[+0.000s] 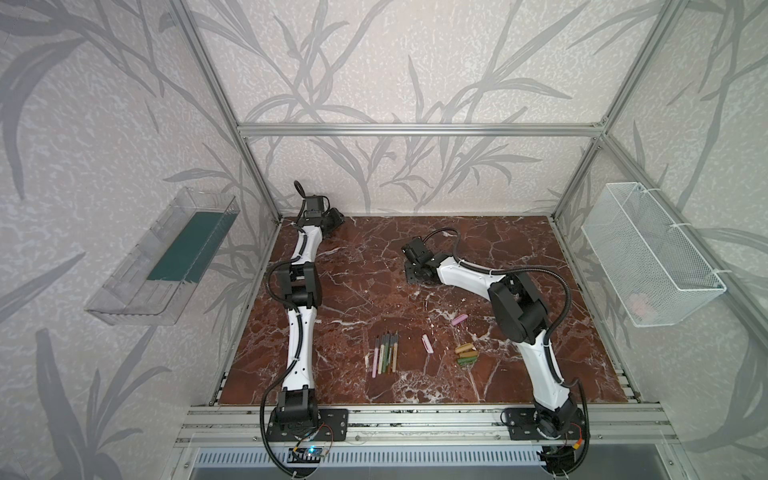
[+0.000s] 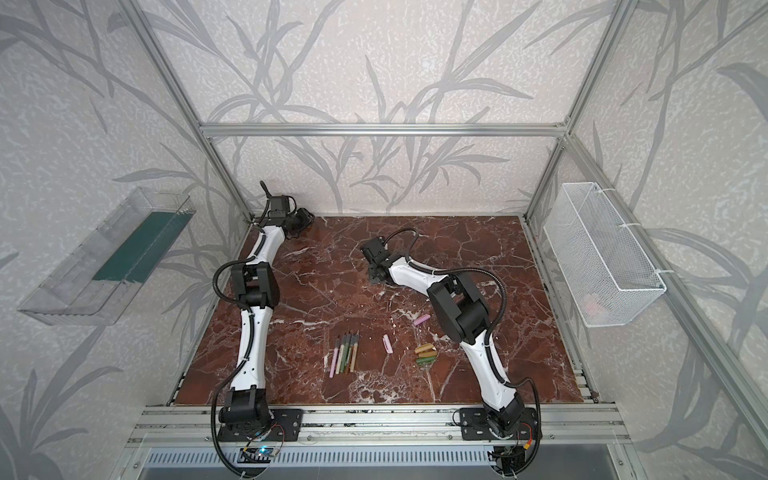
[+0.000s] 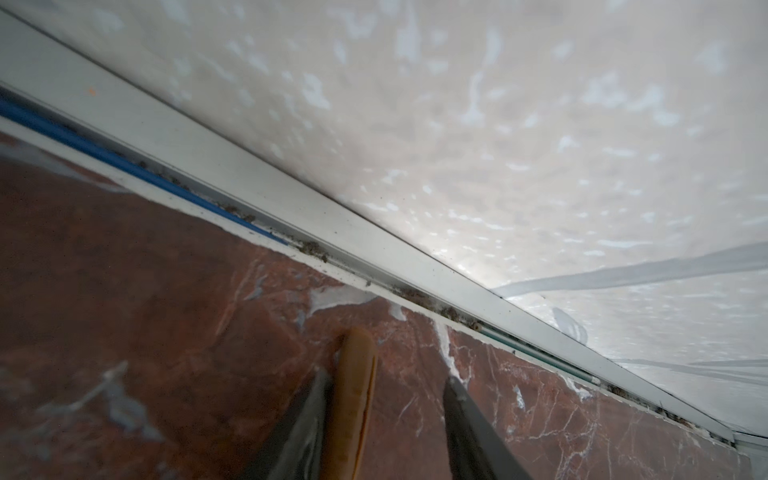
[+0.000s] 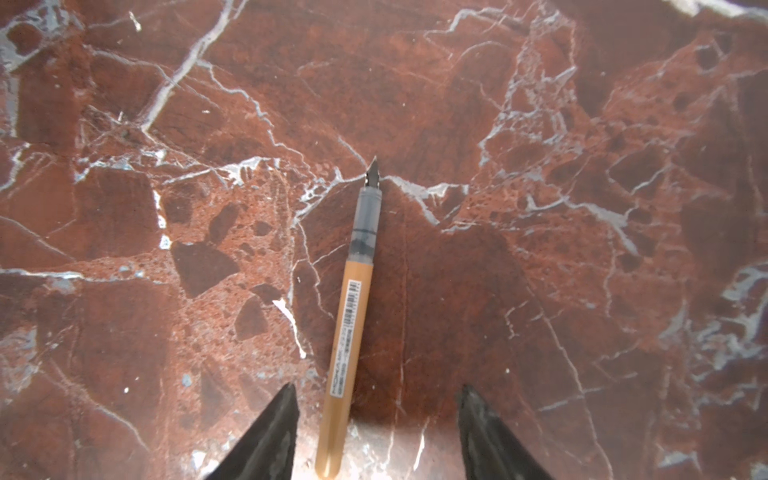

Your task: Insert the pens into the pen caps

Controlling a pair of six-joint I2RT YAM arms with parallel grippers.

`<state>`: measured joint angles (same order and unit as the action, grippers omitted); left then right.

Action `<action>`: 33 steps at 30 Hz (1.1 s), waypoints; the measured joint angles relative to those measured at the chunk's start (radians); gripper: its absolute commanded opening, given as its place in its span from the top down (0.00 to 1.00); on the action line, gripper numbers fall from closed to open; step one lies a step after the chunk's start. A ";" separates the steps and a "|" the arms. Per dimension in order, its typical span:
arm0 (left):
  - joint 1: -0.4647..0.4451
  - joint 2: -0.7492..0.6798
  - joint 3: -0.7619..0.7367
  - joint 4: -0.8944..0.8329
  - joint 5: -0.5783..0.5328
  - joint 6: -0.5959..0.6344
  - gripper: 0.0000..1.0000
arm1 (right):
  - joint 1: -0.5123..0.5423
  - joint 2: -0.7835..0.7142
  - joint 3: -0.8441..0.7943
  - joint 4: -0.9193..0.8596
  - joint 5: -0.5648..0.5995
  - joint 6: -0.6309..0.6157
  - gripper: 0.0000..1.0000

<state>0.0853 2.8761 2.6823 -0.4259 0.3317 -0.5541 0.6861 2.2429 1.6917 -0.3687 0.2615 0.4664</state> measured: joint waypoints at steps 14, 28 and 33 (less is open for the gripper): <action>-0.065 -0.029 0.018 -0.181 -0.151 0.126 0.63 | -0.001 -0.046 -0.057 0.033 -0.019 -0.003 0.40; -0.104 -0.040 0.028 -0.251 -0.306 0.193 0.63 | -0.001 -0.068 -0.092 0.051 -0.019 -0.004 0.40; -0.103 -0.040 0.028 -0.251 -0.322 0.194 0.63 | -0.001 -0.069 -0.093 0.051 -0.019 -0.004 0.40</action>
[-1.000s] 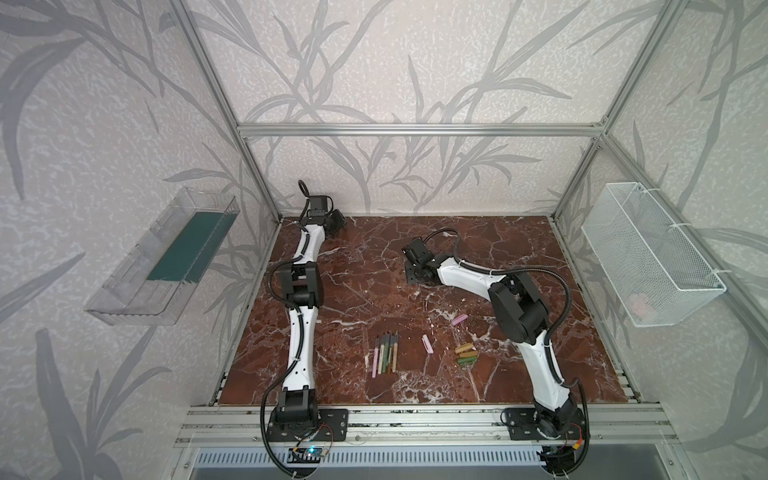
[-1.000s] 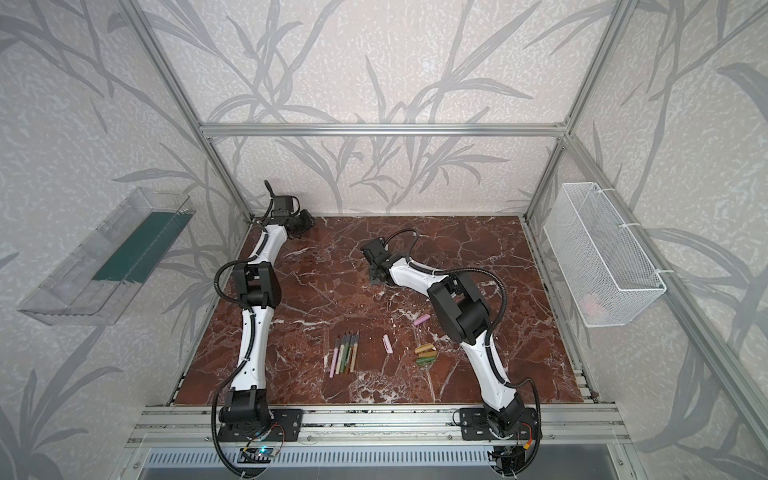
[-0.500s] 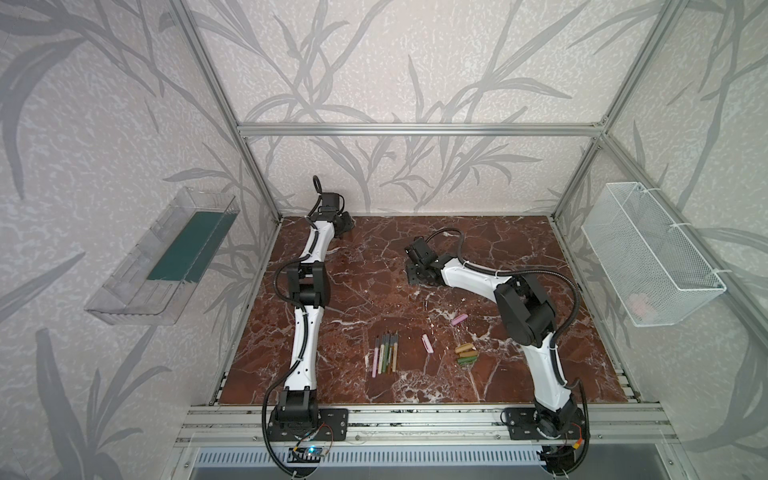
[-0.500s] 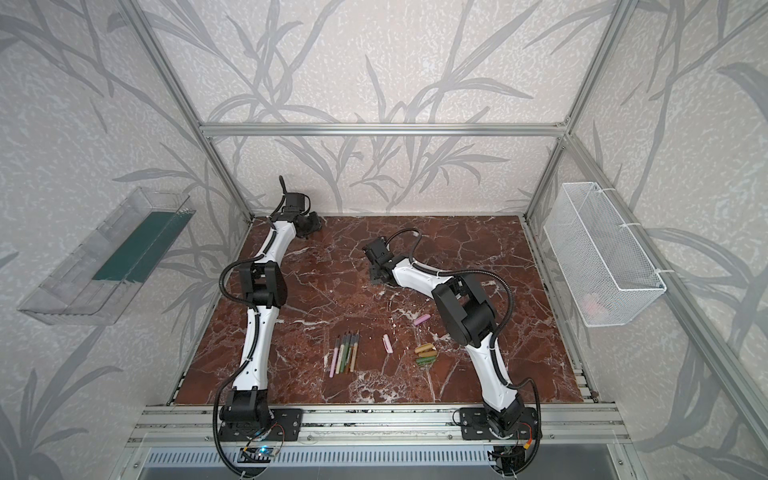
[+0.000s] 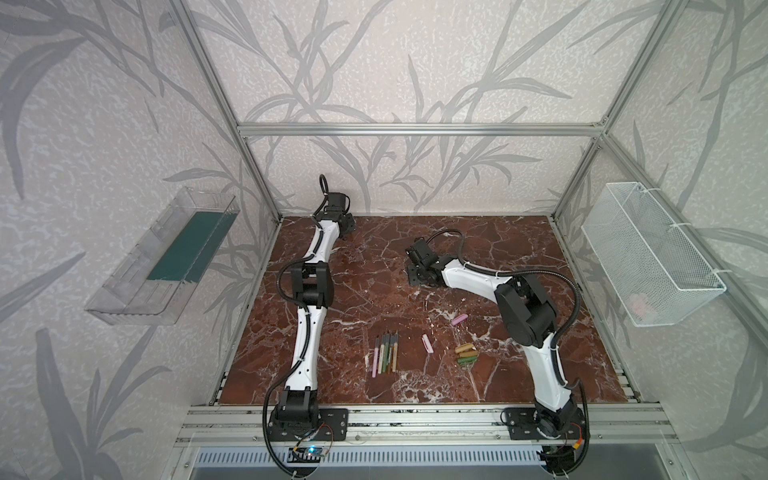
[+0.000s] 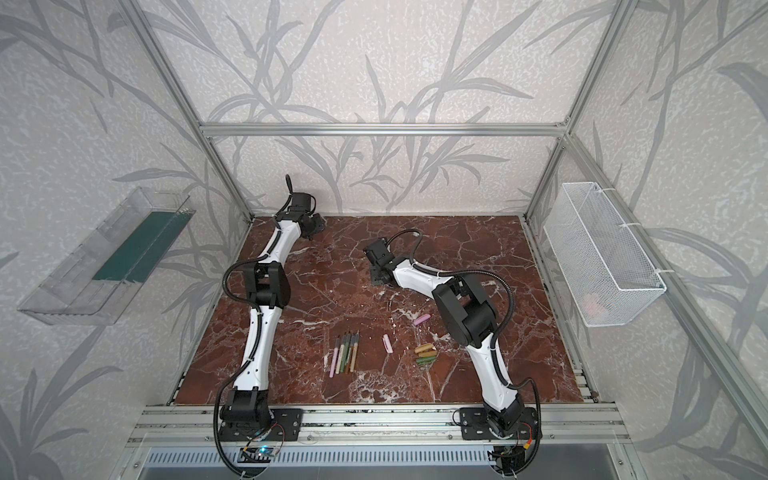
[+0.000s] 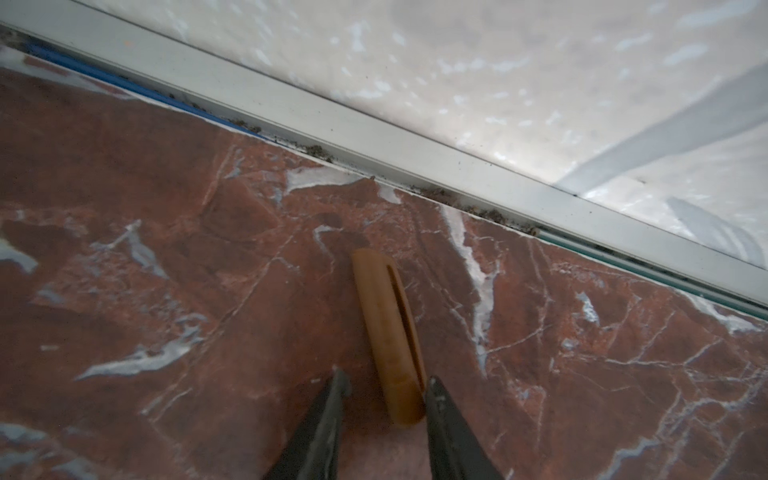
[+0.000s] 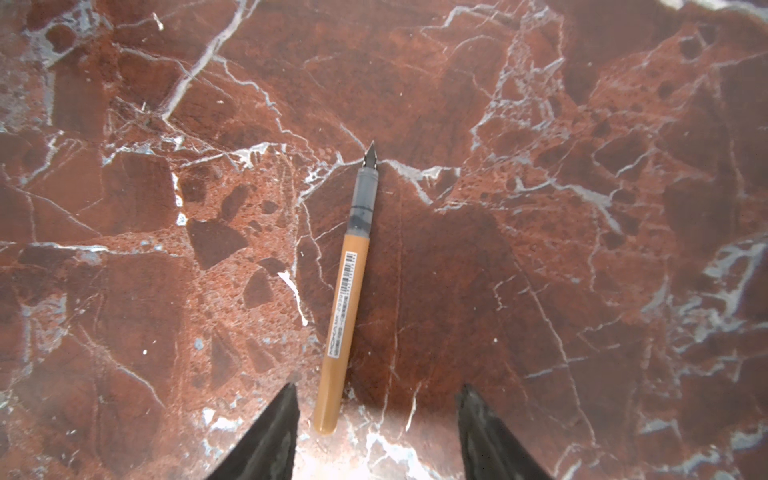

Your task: Insert the pens into the pen caps

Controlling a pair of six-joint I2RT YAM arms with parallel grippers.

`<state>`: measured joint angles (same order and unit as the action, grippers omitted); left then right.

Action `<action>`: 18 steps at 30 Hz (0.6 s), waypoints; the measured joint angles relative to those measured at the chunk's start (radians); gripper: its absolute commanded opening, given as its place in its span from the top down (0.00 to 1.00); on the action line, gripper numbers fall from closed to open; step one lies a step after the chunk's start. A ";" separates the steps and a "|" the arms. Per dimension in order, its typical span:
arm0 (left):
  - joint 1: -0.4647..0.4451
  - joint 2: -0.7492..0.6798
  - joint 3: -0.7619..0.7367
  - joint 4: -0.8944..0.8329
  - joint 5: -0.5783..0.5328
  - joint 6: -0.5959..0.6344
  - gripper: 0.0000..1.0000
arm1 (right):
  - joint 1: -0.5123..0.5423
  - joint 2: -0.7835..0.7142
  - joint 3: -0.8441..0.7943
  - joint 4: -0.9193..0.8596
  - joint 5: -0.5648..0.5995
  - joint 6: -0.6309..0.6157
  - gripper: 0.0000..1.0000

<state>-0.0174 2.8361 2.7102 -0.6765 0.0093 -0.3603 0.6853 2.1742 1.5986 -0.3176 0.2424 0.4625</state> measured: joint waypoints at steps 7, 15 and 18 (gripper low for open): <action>0.016 0.000 0.000 0.006 0.020 -0.028 0.63 | 0.000 0.000 0.000 0.000 -0.005 0.000 0.40; 0.061 0.003 0.000 0.032 0.100 -0.096 0.63 | 0.000 0.000 0.003 -0.001 -0.016 0.000 0.40; 0.074 0.006 0.000 0.046 0.124 -0.112 0.62 | 0.000 0.000 0.009 -0.002 -0.016 0.000 0.40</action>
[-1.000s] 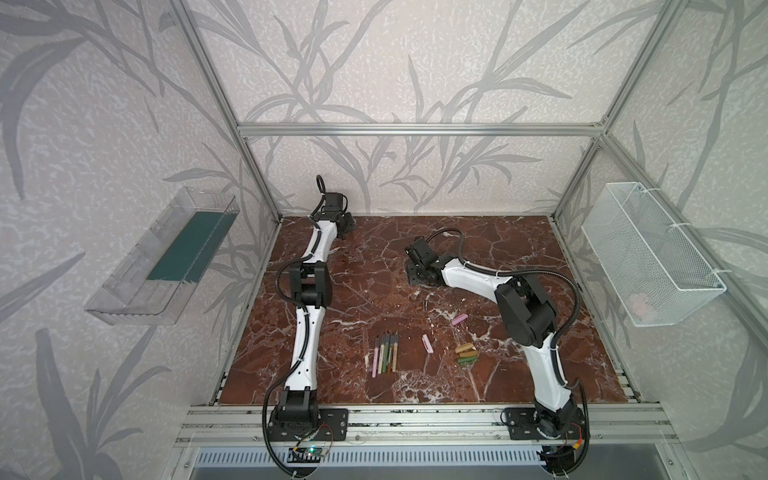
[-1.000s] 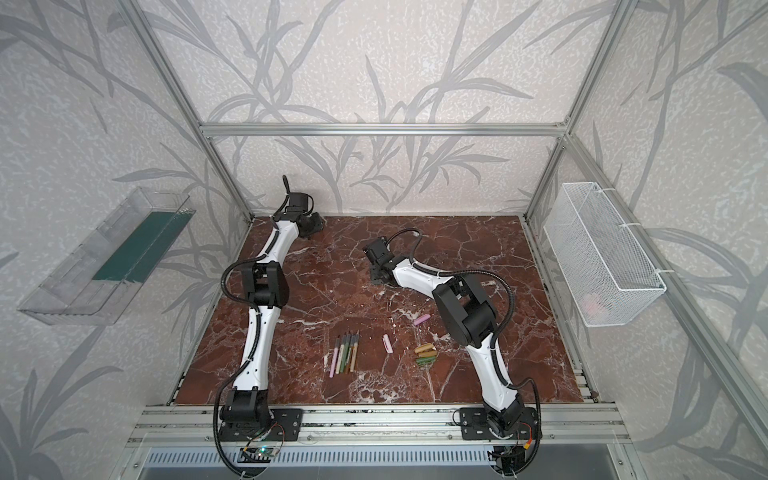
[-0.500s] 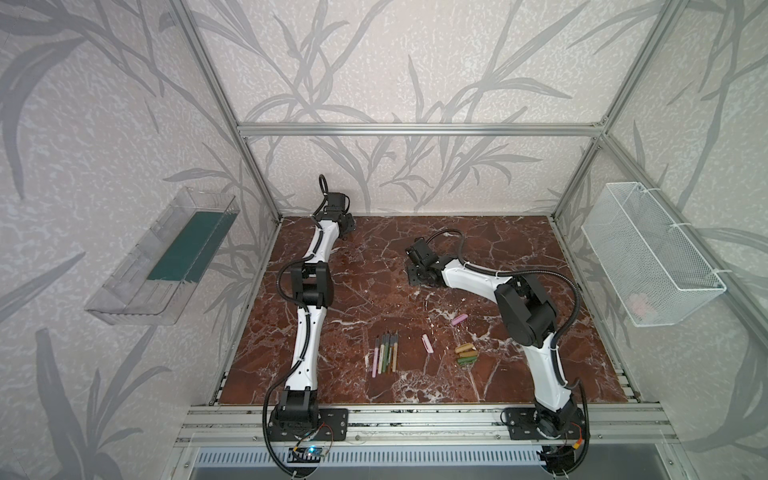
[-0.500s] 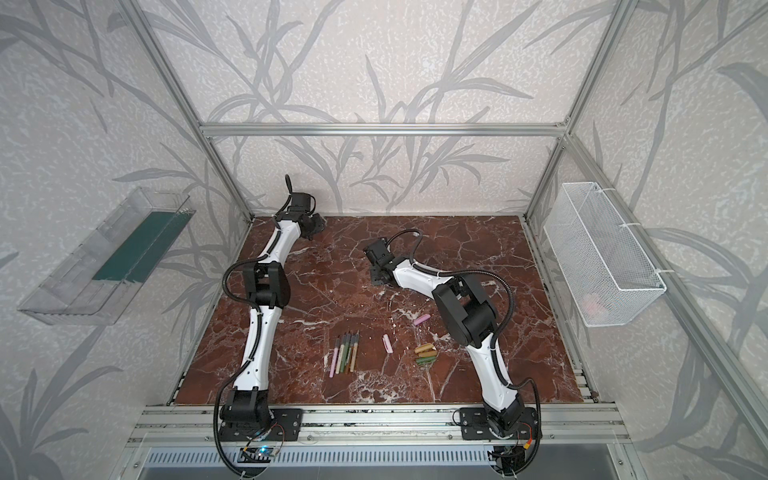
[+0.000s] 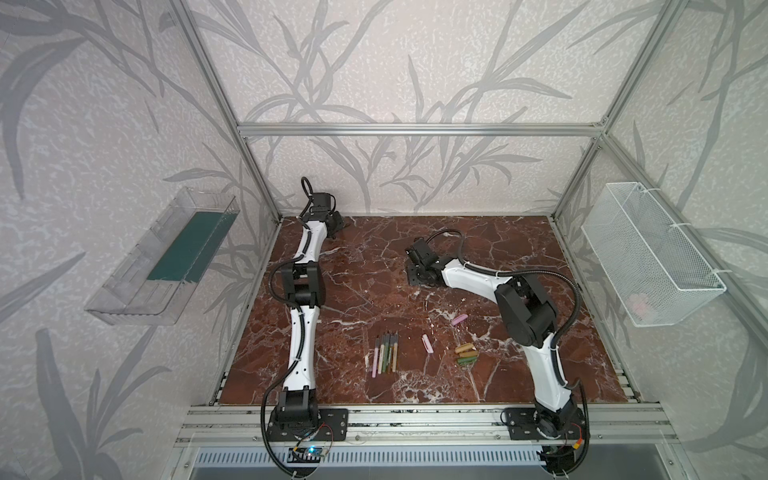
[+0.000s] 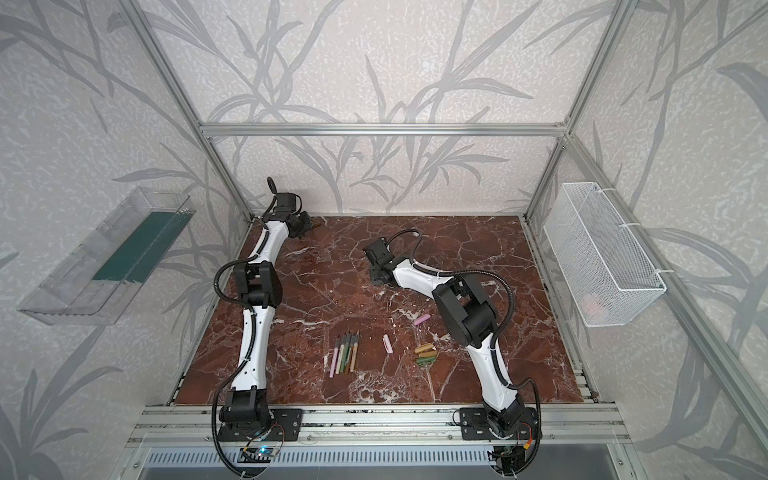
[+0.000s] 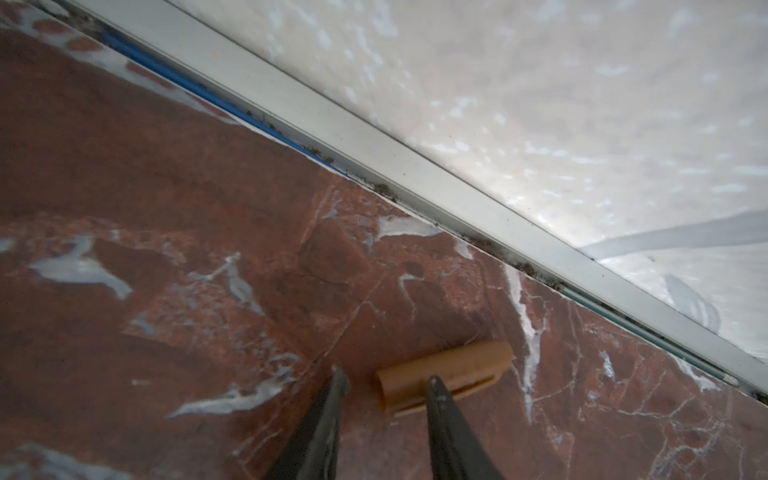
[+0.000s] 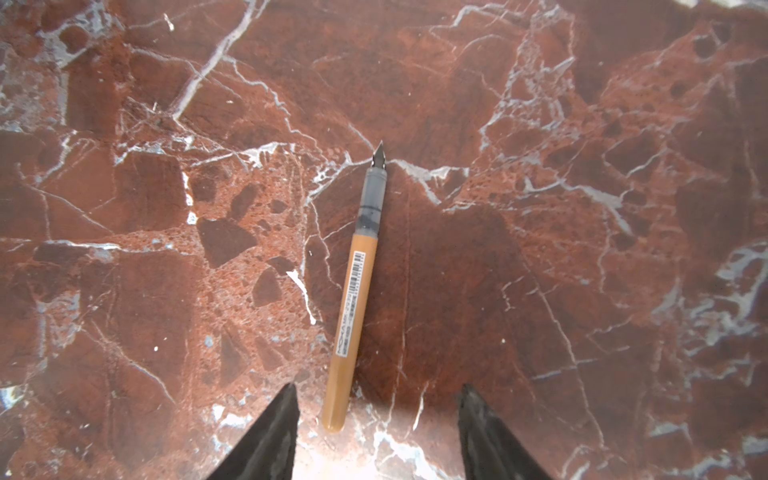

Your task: Insert the pens into the pen caps

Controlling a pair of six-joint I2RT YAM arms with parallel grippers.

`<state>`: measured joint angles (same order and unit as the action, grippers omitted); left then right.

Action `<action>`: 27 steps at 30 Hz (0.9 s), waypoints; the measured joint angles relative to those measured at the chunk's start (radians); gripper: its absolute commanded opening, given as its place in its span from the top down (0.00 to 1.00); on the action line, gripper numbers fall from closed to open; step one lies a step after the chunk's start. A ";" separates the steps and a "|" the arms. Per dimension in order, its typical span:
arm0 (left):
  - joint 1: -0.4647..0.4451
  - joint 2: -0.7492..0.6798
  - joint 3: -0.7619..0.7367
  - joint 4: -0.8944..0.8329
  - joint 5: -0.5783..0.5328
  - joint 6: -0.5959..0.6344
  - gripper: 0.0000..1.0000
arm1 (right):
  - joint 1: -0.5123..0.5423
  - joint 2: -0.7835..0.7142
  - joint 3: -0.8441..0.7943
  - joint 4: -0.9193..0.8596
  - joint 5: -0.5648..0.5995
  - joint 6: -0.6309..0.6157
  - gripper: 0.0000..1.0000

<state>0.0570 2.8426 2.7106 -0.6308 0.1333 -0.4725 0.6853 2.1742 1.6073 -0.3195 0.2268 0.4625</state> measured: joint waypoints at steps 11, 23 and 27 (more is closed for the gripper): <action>0.008 0.015 0.000 0.082 0.149 -0.023 0.42 | 0.000 0.000 0.013 0.001 0.000 0.000 0.40; 0.005 0.032 -0.003 0.142 0.171 -0.084 0.52 | 0.000 0.000 0.047 0.001 -0.015 0.000 0.40; -0.025 0.023 -0.002 0.109 0.055 -0.030 0.50 | 0.000 0.000 0.048 -0.001 -0.018 -0.003 0.40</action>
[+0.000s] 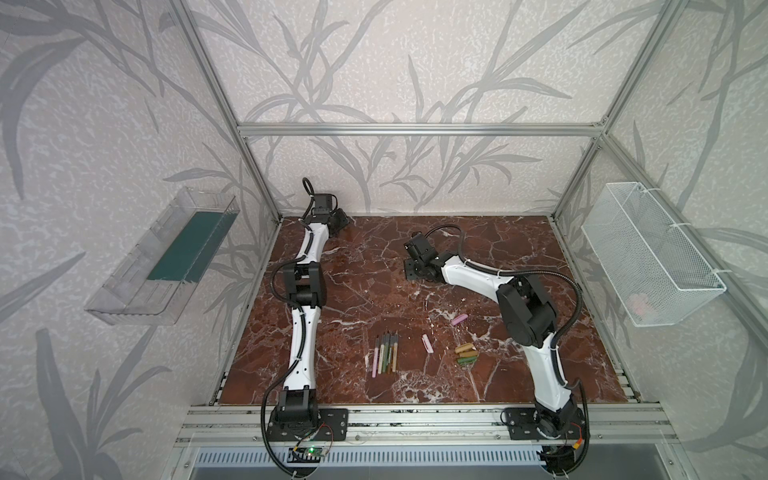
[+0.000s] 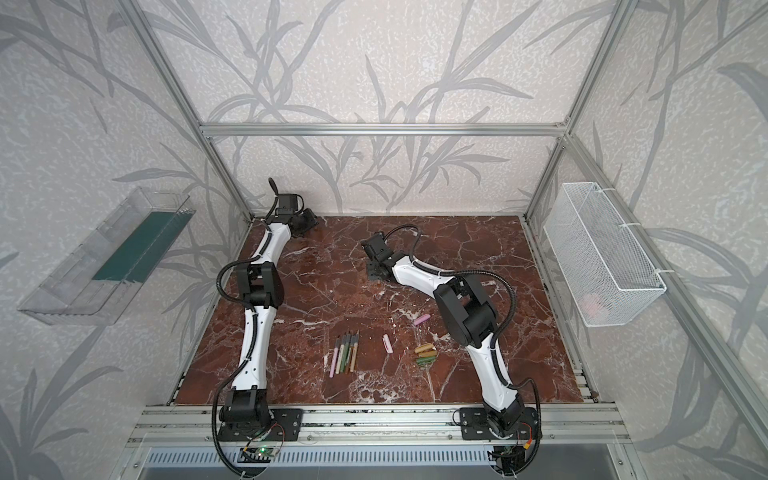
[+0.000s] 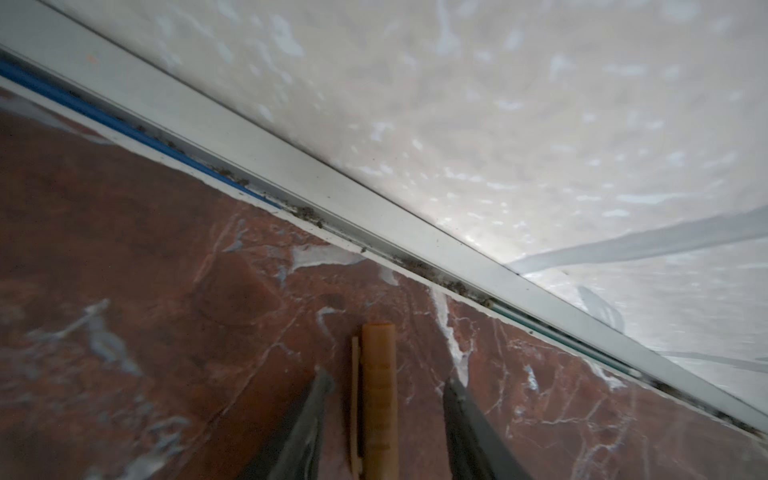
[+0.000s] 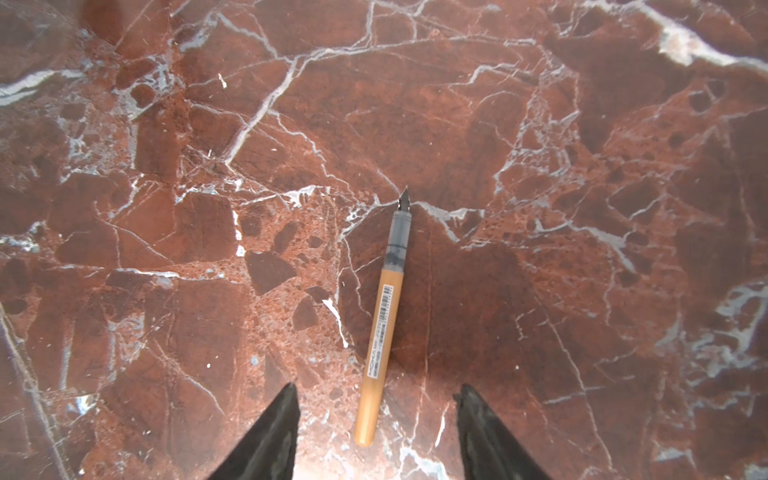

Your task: Insert the pens into the pen caps

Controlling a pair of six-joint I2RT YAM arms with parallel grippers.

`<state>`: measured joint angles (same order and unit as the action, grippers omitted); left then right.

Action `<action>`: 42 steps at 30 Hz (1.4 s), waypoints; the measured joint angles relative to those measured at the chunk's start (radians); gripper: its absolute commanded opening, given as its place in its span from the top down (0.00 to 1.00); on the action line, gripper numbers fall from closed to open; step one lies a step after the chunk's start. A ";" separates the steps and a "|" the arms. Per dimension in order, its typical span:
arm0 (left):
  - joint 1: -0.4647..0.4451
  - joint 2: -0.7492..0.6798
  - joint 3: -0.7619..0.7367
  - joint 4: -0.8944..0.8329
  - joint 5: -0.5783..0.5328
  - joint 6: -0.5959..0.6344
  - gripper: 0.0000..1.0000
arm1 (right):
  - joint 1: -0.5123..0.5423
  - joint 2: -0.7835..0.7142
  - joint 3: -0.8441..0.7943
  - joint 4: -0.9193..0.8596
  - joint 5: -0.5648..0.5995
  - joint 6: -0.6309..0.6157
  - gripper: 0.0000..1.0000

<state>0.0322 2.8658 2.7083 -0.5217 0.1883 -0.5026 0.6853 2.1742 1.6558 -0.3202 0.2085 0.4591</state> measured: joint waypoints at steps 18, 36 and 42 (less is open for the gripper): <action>-0.073 -0.014 0.008 -0.118 -0.245 0.143 0.70 | -0.005 -0.003 -0.056 0.030 0.000 -0.008 0.40; -0.064 -0.069 -0.067 -0.149 -0.127 0.156 0.84 | -0.005 -0.036 -0.084 0.047 -0.012 -0.006 0.40; -0.074 -0.158 -0.196 -0.188 -0.103 0.163 0.87 | -0.005 -0.047 -0.098 0.054 -0.018 -0.003 0.41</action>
<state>-0.0422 2.7083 2.5126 -0.7101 0.0853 -0.3397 0.6807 2.1269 1.5578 -0.2661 0.1905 0.4564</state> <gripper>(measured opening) 0.163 0.596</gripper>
